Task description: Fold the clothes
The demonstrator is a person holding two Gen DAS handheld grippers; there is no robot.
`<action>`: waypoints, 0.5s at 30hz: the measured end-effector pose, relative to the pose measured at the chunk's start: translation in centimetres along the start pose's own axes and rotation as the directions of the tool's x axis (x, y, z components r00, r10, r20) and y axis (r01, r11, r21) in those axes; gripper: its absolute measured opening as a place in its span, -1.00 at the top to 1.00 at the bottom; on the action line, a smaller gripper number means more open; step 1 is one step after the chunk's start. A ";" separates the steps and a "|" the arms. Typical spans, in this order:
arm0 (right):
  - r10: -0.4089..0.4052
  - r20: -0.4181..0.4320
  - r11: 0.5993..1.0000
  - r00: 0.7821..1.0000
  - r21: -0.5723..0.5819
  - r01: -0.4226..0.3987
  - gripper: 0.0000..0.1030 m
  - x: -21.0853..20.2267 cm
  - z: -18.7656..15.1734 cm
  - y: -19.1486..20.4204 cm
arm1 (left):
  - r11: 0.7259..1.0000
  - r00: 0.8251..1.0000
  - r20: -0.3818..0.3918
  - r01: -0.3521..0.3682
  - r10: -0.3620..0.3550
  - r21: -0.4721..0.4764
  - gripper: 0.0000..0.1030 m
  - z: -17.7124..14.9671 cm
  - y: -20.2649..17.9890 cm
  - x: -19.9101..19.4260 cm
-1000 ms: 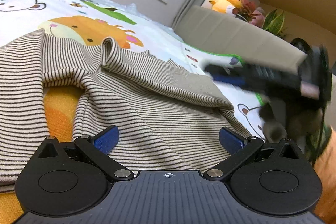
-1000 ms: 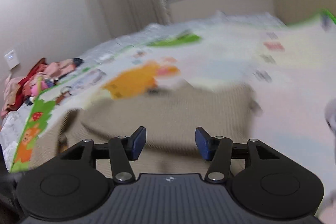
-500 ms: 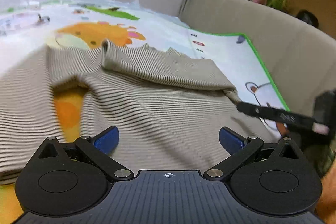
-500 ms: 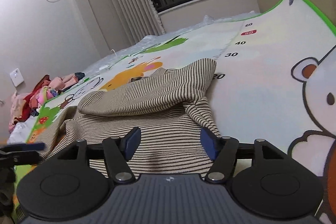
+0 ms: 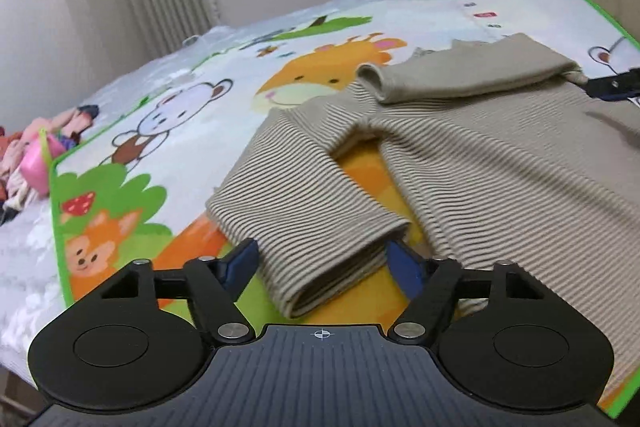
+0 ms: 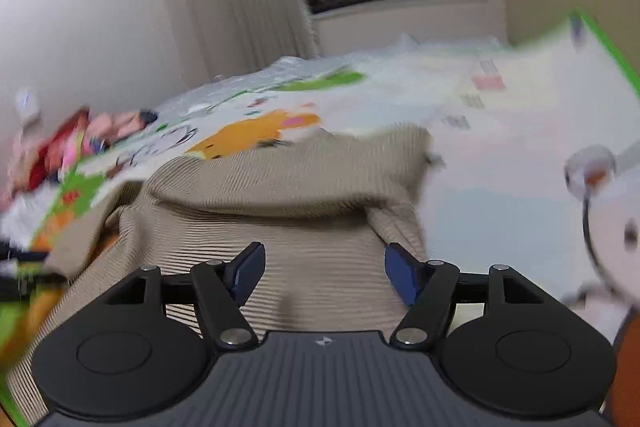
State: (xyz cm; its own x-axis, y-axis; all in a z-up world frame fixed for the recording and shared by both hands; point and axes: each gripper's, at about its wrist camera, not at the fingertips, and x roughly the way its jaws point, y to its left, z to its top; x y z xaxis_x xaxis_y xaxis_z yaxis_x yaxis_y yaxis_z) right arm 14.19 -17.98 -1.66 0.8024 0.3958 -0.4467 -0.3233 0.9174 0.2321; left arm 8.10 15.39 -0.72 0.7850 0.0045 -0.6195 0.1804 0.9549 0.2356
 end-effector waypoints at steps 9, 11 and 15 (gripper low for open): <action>0.278 -0.076 0.960 0.958 0.063 -0.273 0.37 1.5 3.2 7.3 | 0.968 0.980 0.162 0.147 -0.115 -0.204 0.84 4.9 3.5 -2.1; 0.342 -0.086 0.938 0.936 0.086 -0.334 0.36 2.3 3.0 9.4 | 0.954 0.965 0.212 0.201 -0.154 -0.221 0.85 6.2 3.6 -3.1; 0.431 -0.018 0.898 0.902 0.104 -0.427 -0.17 2.9 3.3 12.8 | 0.952 0.951 0.252 0.230 -0.177 -0.202 0.84 7.4 3.1 -4.2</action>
